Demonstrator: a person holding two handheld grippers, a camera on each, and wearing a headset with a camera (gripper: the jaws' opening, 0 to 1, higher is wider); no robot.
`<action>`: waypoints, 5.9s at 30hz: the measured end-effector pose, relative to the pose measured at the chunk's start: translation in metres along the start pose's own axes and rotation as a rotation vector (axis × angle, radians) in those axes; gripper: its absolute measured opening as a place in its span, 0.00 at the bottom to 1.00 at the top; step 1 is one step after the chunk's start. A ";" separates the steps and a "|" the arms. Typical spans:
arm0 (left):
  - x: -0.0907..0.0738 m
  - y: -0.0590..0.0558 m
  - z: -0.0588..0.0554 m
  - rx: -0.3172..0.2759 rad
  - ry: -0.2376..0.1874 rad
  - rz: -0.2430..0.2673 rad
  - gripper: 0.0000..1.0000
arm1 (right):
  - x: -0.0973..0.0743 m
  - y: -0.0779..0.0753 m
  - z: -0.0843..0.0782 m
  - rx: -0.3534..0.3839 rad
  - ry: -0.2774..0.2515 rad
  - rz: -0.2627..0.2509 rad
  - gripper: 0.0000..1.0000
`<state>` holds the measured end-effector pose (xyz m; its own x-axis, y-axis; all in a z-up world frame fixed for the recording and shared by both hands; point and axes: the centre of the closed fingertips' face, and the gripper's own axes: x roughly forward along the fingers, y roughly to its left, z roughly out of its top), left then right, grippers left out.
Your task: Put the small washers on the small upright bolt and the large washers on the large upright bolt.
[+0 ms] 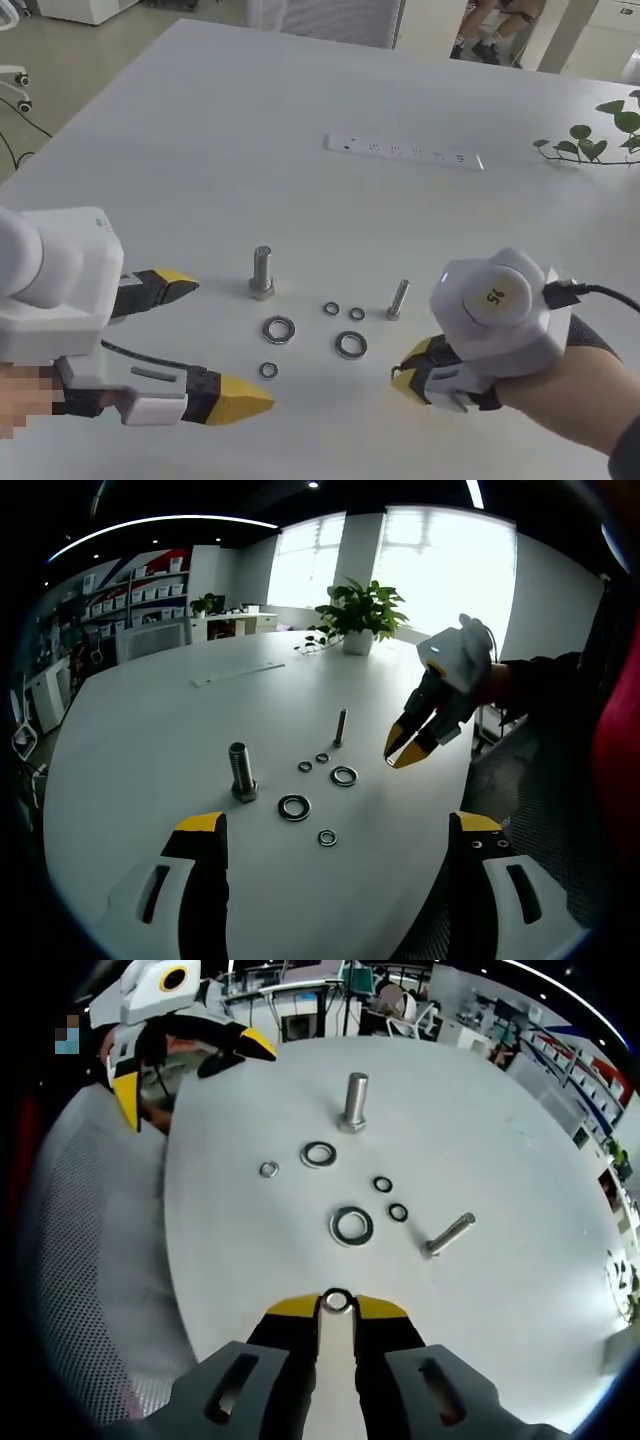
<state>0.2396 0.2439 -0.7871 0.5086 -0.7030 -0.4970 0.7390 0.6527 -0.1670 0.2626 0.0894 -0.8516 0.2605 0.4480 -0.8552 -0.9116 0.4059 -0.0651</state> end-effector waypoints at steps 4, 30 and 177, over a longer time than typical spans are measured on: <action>0.000 0.000 0.000 -0.001 -0.001 -0.001 0.91 | -0.012 -0.007 0.001 0.003 -0.006 -0.020 0.13; 0.001 0.000 -0.001 -0.005 -0.013 -0.003 0.91 | -0.050 -0.053 0.035 -0.112 0.018 -0.103 0.13; 0.001 0.006 -0.010 -0.051 -0.010 0.008 0.89 | 0.034 -0.070 0.024 -0.341 0.303 0.161 0.23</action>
<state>0.2403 0.2504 -0.7973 0.5187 -0.7005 -0.4902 0.7115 0.6716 -0.2069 0.3429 0.0949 -0.8638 0.0496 0.2104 -0.9764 -0.9982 0.0433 -0.0414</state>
